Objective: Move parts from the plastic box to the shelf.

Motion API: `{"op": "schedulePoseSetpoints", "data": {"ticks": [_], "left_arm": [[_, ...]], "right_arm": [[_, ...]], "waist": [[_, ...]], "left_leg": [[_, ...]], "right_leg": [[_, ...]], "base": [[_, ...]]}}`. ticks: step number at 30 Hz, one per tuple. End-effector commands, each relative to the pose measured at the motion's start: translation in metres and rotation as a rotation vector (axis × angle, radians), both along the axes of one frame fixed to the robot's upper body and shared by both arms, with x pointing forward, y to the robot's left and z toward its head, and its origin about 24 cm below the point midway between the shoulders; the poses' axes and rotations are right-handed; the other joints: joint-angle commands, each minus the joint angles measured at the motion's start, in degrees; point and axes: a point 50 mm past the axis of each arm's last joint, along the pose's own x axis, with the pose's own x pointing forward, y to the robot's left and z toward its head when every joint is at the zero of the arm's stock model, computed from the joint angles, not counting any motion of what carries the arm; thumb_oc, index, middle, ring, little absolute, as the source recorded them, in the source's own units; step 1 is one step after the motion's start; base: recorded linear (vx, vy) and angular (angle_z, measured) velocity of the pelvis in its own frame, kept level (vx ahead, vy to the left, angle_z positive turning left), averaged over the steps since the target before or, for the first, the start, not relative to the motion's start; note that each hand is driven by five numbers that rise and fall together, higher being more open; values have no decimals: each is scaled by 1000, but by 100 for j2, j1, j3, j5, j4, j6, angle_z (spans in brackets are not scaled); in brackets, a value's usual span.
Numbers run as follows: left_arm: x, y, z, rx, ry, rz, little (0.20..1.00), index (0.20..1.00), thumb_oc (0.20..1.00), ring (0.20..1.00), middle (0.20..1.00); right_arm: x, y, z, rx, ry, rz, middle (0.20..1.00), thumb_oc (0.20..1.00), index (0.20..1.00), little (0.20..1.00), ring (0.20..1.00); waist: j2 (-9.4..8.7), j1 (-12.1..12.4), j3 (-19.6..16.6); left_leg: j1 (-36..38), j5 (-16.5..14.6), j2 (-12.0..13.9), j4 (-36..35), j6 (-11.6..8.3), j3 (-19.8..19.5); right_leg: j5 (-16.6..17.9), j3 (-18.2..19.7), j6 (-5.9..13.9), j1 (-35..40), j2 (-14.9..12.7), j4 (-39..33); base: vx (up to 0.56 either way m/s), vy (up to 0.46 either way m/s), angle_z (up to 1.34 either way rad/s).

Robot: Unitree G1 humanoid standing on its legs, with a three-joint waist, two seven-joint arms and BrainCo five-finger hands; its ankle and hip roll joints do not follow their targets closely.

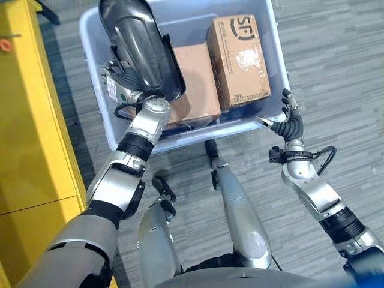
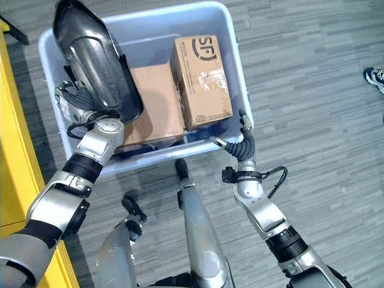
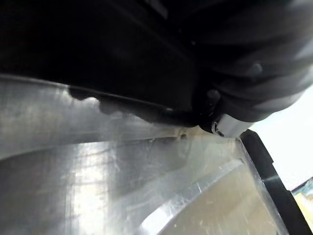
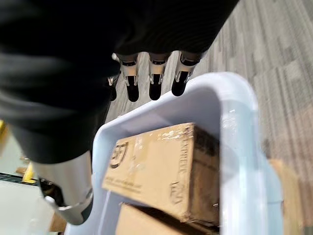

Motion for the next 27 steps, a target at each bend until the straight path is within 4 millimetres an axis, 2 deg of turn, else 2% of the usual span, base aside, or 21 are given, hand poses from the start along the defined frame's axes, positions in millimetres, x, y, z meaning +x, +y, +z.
{"op": "schedulePoseSetpoints", "data": {"ticks": [1, 6, 10, 11, 12, 14, 15, 21, 24, 27], "left_arm": [[-10, 15, 29, 42, -199, 74, 200, 200, 200, 200, 200], [-14, 23, 33, 68, -226, 76, 200, 200, 200, 200, 200], [-18, 25, 28, 78, -228, 29, 200, 200, 200, 200, 200], [-20, 25, 23, 79, -224, 14, 200, 200, 200, 200, 200], [-24, 24, 13, 78, -211, -13, 200, 200, 200, 200, 200], [-33, 23, -8, 79, -165, -59, 200, 200, 200, 200, 200], [-41, 25, -30, 73, -101, -109, 200, 200, 200, 200, 200], [-68, 28, -77, 45, 43, -114, 200, 200, 200, 200, 200], [-81, 27, -90, 63, 89, -116, 200, 200, 200, 200, 200], [-89, 32, -92, 101, 110, -130, 200, 200, 200, 200, 200]], "right_arm": [[-8, -7, 27, -25, -148, 18, 1000, 1000, 1000, 1000, 1000], [-8, -7, 28, -42, -139, 50, 1000, 1000, 1000, 1000, 1000], [-9, -4, 28, -42, -123, 94, 1000, 1000, 1000, 1000, 1000], [-9, -4, 27, -48, -117, 106, 1000, 1000, 1000, 1000, 1000], [-10, -2, 24, -64, -110, 131, 1000, 1000, 1000, 1000, 1000], [-12, 1, 19, -89, -93, 169, 1000, 1000, 1000, 1000, 1000], [-12, 5, 16, -105, -79, 195, 1000, 1000, 1000, 1000, 1000], [-11, 17, 8, -83, -24, 249, 1000, 1000, 1000, 1000, 1000], [-12, 26, 3, -41, 1, 281, 1000, 1000, 1000, 1000, 1000], [-15, 34, -1, -23, 18, 296, 1000, 1000, 1000, 1000, 1000]], "waist": [[112, -179, 106], [191, -121, 106], [289, -69, 104], [323, -60, 103], [399, -4, 62], [514, 129, -111], [606, 303, -280], [737, 792, -632], [728, 1058, -823], [679, 1298, -983]], "left_leg": [[-71, 542, 284, -215, -126, -349], [392, 516, 272, -384, -105, -452], [728, 490, 239, -561, -81, -522], [835, 507, 224, -634, -76, -538], [934, 662, 233, -777, -31, -506], [1110, 703, 174, -934, -22, -576], [1210, 696, 86, -1001, -8, -674], [1452, 429, -287, -1015, 109, -965], [1621, 324, -477, -1064, 194, -1103], [1728, 169, -704, -1060, 332, -1154]], "right_leg": [[-1327, -600, 40, 552, 84, 761], [-1440, -599, 25, 1023, 93, 728], [-1502, -582, 34, 1370, 77, 660], [-1506, -579, 36, 1485, 67, 613], [-1360, -634, 7, 1605, 52, 464], [-1313, -734, 39, 1899, -74, 204], [-1272, -839, 73, 2191, -192, -62], [-1035, -1090, 233, 2952, -447, -843], [-781, -1223, 401, 3336, -582, -1304], [-515, -1383, 630, 3584, -789, -1619]], "base": [[31, 122, 0], [43, 113, 8], [17, 138, 9], [-54, 229, 11], [-51, 266, 12], [-7, 333, 15], [20, 322, 18], [3, 253, 42], [-20, 288, 22], [-71, 273, 19]]}}
